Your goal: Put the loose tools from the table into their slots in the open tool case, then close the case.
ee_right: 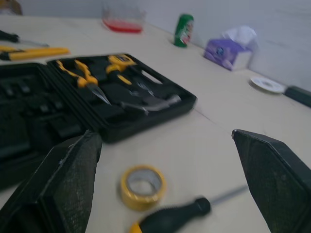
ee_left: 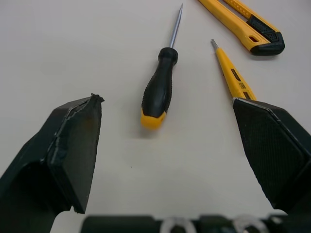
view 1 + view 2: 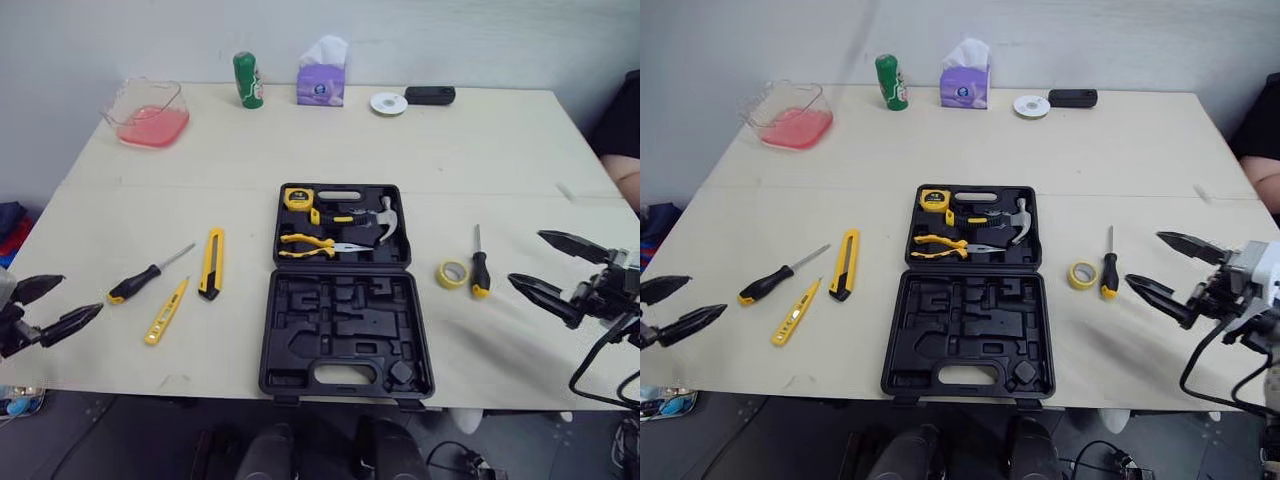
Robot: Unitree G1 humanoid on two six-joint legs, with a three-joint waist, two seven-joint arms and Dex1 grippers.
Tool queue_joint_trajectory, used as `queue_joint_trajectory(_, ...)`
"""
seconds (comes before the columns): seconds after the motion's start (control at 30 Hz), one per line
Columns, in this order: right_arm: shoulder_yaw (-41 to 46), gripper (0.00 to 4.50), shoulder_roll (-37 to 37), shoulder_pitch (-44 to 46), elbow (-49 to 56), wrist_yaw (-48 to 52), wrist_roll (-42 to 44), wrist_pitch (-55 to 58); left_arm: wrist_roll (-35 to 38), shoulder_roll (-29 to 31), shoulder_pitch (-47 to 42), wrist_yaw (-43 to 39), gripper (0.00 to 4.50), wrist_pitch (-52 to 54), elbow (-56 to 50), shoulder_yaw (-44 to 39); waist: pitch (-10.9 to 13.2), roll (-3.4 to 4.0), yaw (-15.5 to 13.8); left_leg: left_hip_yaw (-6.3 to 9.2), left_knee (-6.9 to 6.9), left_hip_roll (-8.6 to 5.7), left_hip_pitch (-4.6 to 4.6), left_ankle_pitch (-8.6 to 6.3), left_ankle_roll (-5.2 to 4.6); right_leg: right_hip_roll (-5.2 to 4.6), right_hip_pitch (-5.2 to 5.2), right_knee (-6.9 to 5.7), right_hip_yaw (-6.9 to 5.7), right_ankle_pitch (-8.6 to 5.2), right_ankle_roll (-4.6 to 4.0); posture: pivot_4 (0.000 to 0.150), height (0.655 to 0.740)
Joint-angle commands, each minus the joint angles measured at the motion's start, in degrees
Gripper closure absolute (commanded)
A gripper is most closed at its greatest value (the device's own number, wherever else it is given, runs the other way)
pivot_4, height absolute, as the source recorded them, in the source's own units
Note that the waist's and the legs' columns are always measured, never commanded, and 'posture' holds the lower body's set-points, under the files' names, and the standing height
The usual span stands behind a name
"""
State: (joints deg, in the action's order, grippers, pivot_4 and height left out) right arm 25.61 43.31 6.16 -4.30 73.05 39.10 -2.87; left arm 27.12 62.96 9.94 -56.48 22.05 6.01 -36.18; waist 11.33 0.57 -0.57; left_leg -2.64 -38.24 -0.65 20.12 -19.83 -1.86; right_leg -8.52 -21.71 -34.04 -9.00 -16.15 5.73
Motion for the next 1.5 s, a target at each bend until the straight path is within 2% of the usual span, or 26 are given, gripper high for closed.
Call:
queue_joint_trajectory(0.03,-2.7,0.06,-2.7,0.6,10.2,-0.2,3.9,1.4,-5.7,5.4,-4.7,-3.9,0.0,-3.6,6.0,6.7,0.0,0.02,0.1,-0.03,0.01,0.0,0.0,0.0,0.0,0.03,-0.03,0.0,0.02,0.0,0.0,0.15,0.74)
queue_joint_trajectory(0.17,-8.1,0.06,-4.9,0.8,17.2,1.9,3.1,0.1,-9.4,5.6,-16.9,-6.3,0.0,-8.3,18.3,14.8,0.0,0.01,0.0,-0.2,0.02,-0.03,0.07,0.0,-0.01,0.2,-0.22,-0.08,0.0,0.0,0.0,0.15,0.74)
queue_joint_trajectory(0.37,-10.5,0.06,-6.4,2.6,19.5,1.3,3.7,0.8,-14.9,2.8,-30.4,-10.1,0.0,-14.4,31.6,24.1,-0.1,-0.32,-0.2,-0.84,-0.04,-0.18,0.2,0.08,-0.17,0.18,-0.75,-0.54,-0.02,0.01,0.03,0.15,0.74)
queue_joint_trajectory(0.63,-11.0,0.06,-5.8,2.1,20.5,0.4,3.4,2.0,-19.4,-1.7,-38.2,-10.7,0.0,-13.6,35.2,30.8,0.0,-0.53,-0.3,-0.98,-0.13,-0.18,0.19,0.1,-0.21,0.14,-0.83,-0.71,0.03,0.01,0.03,0.15,0.74)
queue_joint_trajectory(0.83,-10.6,0.06,-4.6,1.9,20.6,0.9,3.4,3.3,-21.0,-2.1,-37.8,-12.2,0.0,-13.2,35.1,32.4,0.0,-0.55,-0.1,-1.04,-0.15,-0.17,0.16,0.1,-0.21,0.14,-0.85,-0.76,0.06,0.01,0.03,0.15,0.74)
queue_joint_trajectory(0.93,-10.6,0.0,-4.3,2.5,21.1,0.2,3.3,4.0,-22.3,-2.2,-36.8,-11.2,0.82,-14.9,35.3,32.8,0.0,-0.55,-0.1,-1.03,-0.17,-0.16,0.15,0.1,-0.21,0.11,-0.85,-0.78,0.07,0.01,0.03,0.15,0.74)
queue_joint_trajectory(1.13,-11.2,0.0,-3.8,4.5,22.2,-1.9,2.9,6.2,-20.2,-3.0,-36.1,-9.0,3.4,-12.8,35.1,29.8,0.0,-0.54,0.0,-1.05,-0.19,-0.15,0.08,0.1,-0.21,0.08,-0.85,-0.92,0.1,0.01,0.02,0.15,0.74)
queue_joint_trajectory(1.33,-10.8,0.0,-3.2,5.5,21.7,-2.8,1.7,6.5,-15.5,-2.5,-33.6,-9.8,3.44,-16.3,28.0,23.8,0.0,-0.57,0.4,-1.03,-0.21,-0.13,0.15,0.09,-0.21,0.04,-0.89,-0.91,0.09,0.0,0.02,0.15,0.74)
queue_joint_trajectory(1.5,-9.0,0.0,-1.4,4.4,20.3,-2.8,0.5,6.1,-8.5,-3.0,-32.7,-12.3,3.44,-12.4,12.6,20.3,0.0,-0.65,0.2,-0.9,-0.47,-0.13,0.31,0.06,-0.25,0.0,-0.88,-0.89,0.06,0.0,0.02,0.15,0.74)
